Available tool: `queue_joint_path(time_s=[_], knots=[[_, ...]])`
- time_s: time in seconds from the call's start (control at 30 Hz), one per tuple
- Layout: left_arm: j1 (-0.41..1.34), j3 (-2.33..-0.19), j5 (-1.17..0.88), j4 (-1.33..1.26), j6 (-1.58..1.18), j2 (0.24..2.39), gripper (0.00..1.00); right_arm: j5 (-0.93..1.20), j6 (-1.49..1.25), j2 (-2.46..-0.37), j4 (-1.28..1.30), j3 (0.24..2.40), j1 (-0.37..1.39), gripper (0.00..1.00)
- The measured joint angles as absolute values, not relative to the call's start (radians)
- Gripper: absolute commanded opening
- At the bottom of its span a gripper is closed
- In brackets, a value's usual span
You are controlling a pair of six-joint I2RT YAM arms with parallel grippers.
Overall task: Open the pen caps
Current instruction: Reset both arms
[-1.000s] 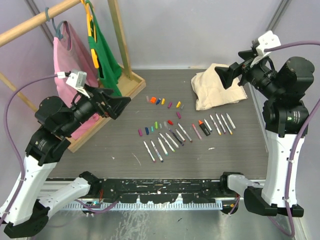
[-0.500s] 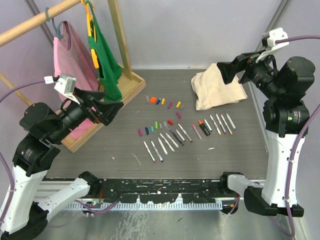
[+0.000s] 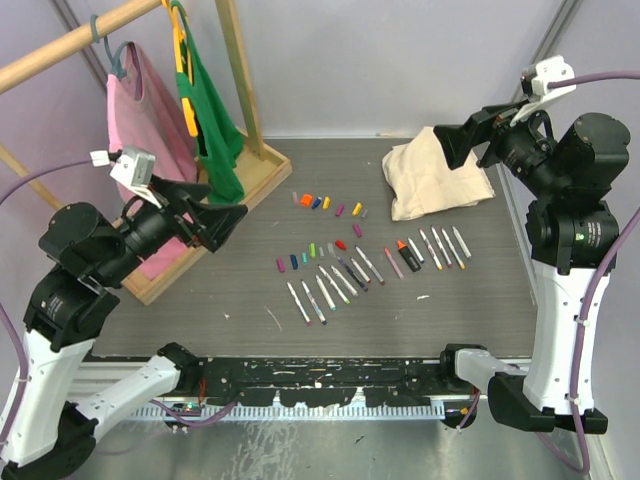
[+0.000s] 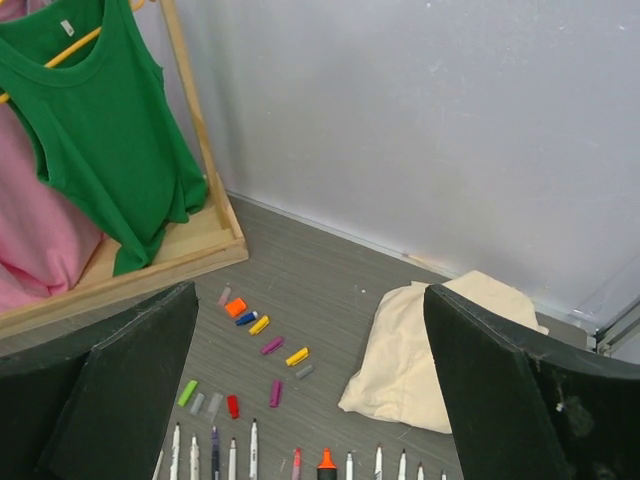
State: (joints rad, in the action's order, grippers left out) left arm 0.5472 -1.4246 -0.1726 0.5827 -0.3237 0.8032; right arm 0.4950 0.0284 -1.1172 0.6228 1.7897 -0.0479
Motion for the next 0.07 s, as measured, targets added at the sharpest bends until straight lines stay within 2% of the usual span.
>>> queue_joint_path(time_s=[0.07], knots=[[0.547, -1.433, -0.176, 0.583, -0.324, 0.808, 0.98, 0.494, 0.033, -1.117, 0.623, 1.790, -0.048, 1.00]])
